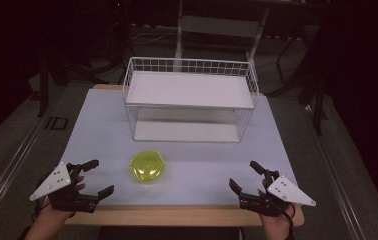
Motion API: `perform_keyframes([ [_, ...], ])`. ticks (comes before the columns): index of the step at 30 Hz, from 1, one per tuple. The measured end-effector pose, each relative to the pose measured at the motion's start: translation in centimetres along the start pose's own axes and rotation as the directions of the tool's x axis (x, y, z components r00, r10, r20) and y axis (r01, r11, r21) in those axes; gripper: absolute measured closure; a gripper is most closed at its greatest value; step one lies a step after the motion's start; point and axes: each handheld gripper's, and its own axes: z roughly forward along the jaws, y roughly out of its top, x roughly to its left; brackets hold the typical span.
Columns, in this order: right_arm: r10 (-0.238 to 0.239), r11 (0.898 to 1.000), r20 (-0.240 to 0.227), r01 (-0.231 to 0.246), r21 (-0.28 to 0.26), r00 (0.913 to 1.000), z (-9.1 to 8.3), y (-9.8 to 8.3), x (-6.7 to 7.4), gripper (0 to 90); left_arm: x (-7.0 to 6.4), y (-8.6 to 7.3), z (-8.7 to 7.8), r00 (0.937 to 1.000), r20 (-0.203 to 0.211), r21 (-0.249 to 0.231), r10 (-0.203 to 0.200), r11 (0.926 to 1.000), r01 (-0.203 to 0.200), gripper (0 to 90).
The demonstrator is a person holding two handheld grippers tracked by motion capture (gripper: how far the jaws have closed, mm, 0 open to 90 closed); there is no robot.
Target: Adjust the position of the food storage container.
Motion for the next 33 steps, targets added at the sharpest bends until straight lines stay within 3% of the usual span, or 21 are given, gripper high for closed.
perform_keyframes([
  [1, -0.012, 1.000, 0.000, 0.012, 0.000, 0.9999, 0.1, 0.0, 0.1, 13.9, -0.1, 0.2, -0.2, 1.0000, 0.005, -0.031, -0.006, 0.9995, 0.007, 5.7],
  [4, -0.023, 1.000, -0.002, 0.023, 0.000, 0.9997, 0.2, 0.1, 0.3, 13.9, -0.3, 0.5, -0.4, 0.9998, 0.001, -0.049, -0.020, 0.9986, 0.020, 5.7],
  [8, -0.028, 1.000, -0.008, 0.028, 0.001, 0.9996, 0.4, 0.1, 0.3, 13.9, -0.4, 0.7, -0.3, 0.9985, 0.009, -0.013, -0.054, 0.9984, 0.054, 5.7],
  [15, -0.029, 1.000, -0.010, 0.029, -0.005, 0.9995, 0.5, 0.2, 0.3, 13.8, -0.6, 0.7, -0.3, 0.9994, -0.006, -0.005, -0.033, 0.9994, 0.033, 5.7],
  [21, -0.035, 0.999, -0.022, 0.035, 0.006, 0.9991, 0.8, 0.1, 0.5, 13.8, -0.3, 0.2, 0.2, 0.9982, -0.052, 0.097, -0.032, 0.9946, 0.037, 12.8],
  [24, -0.028, 1.000, -0.025, 0.028, 0.008, 0.9993, 0.9, 0.1, 0.4, 13.8, 0.3, -0.2, 1.1, 0.9942, -0.086, 0.187, -0.064, 0.9792, 0.080, 15.6],
  [26, -0.025, 1.000, -0.024, 0.025, 0.007, 0.9994, 0.9, 0.1, 0.4, 13.8, 0.6, -0.4, 1.7, 0.9914, -0.106, 0.222, -0.077, 0.9701, 0.099, 15.7],
  [29, -0.027, 1.000, -0.027, 0.027, 0.011, 0.9993, 0.9, 0.1, 0.4, 13.9, 1.0, -0.6, 2.6, 0.9838, -0.166, 0.273, -0.069, 0.9553, 0.113, 27.3],
  [30, -0.029, 0.999, -0.028, 0.029, 0.013, 0.9992, 1.0, 0.0, 0.4, 14.0, 1.2, -0.7, 2.8, 0.9807, -0.180, 0.286, -0.076, 0.9498, 0.126, 32.8],
  [31, -0.029, 0.999, -0.029, 0.029, 0.015, 0.9992, 1.0, 0.1, 0.4, 14.0, 1.6, -0.8, 3.2, 0.9716, -0.221, 0.310, -0.086, 0.9382, 0.154, 37.1],
  [33, -0.035, 0.999, -0.030, 0.036, 0.017, 0.9989, 1.1, 0.0, 0.5, 14.2, 2.2, -1.1, 3.5, 0.9625, -0.246, 0.320, -0.114, 0.9279, 0.191, 46.2],
])
